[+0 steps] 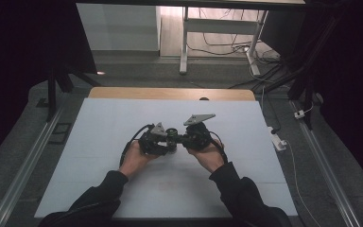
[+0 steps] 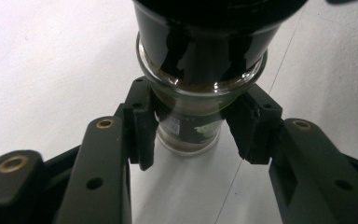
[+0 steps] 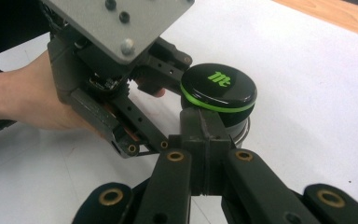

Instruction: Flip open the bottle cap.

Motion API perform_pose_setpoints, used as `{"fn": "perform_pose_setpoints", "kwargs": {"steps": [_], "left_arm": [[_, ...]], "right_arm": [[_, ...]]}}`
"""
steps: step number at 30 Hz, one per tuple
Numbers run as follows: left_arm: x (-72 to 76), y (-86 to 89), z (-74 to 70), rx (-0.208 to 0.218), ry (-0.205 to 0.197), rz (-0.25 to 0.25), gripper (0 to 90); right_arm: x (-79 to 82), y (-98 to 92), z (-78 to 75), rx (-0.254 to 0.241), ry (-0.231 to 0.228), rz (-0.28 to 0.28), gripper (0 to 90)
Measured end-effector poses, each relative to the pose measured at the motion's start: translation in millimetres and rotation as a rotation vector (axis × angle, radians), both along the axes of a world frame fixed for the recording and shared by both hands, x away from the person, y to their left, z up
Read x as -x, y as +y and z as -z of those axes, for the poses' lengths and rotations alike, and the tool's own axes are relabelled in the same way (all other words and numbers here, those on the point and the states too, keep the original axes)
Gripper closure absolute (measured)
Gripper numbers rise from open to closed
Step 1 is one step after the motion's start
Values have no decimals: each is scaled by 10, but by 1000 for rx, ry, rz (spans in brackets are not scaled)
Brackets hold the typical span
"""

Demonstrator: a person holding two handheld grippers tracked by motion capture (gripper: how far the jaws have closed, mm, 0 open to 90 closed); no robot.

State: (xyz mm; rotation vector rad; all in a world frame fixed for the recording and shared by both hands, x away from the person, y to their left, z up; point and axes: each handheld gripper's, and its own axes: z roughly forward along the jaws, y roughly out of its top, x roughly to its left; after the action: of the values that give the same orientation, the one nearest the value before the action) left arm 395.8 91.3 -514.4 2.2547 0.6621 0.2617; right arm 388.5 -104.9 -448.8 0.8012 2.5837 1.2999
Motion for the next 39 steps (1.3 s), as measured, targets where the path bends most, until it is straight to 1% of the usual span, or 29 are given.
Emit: {"fn": "perform_pose_setpoints", "kwargs": {"steps": [1, 4, 9, 11, 12, 13, 14, 16, 22, 26, 33, 37, 39], "left_arm": [[3, -5, 3, 8, 1, -6, 541], [0, 1, 2, 3, 1, -2, 541], [3, -1, 4, 4, 0, -2, 540], [3, -1, 4, 2, -1, -2, 540], [1, 2, 5, 4, 1, -5, 540], [1, 4, 7, 5, 0, -4, 540], [3, 1, 9, 5, -2, -3, 540], [5, -1, 6, 2, -2, -2, 540], [6, 0, 8, 2, -4, -1, 540], [8, -2, 10, 2, -6, -2, 540], [6, 2, 12, 2, -7, 0, 540], [4, 4, 17, 7, -6, -1, 539], [4, 5, 17, 8, -6, 0, 539]], "right_arm": [[-3, 3, -7, -1, -4, 0, 894], [-13, 11, -26, -5, -3, 4, 894], [-39, 23, -61, -13, -15, 7, 894], [-53, 35, -69, -8, -19, 12, 894], [-67, 39, -69, -8, -22, 11, 894], [-76, 41, -72, -14, -14, 11, 894], [-84, 42, -79, -20, -15, 12, 894], [-102, 48, -95, -14, -30, 17, 894], [-165, 80, -100, -21, -28, 21, 894], [-212, 99, -104, -23, -37, 28, 894], [-303, 107, -106, -37, -30, 52, 894], [-322, 107, -72, -38, -13, 50, 893], [-325, 102, -71, -39, -18, 48, 893]]}}
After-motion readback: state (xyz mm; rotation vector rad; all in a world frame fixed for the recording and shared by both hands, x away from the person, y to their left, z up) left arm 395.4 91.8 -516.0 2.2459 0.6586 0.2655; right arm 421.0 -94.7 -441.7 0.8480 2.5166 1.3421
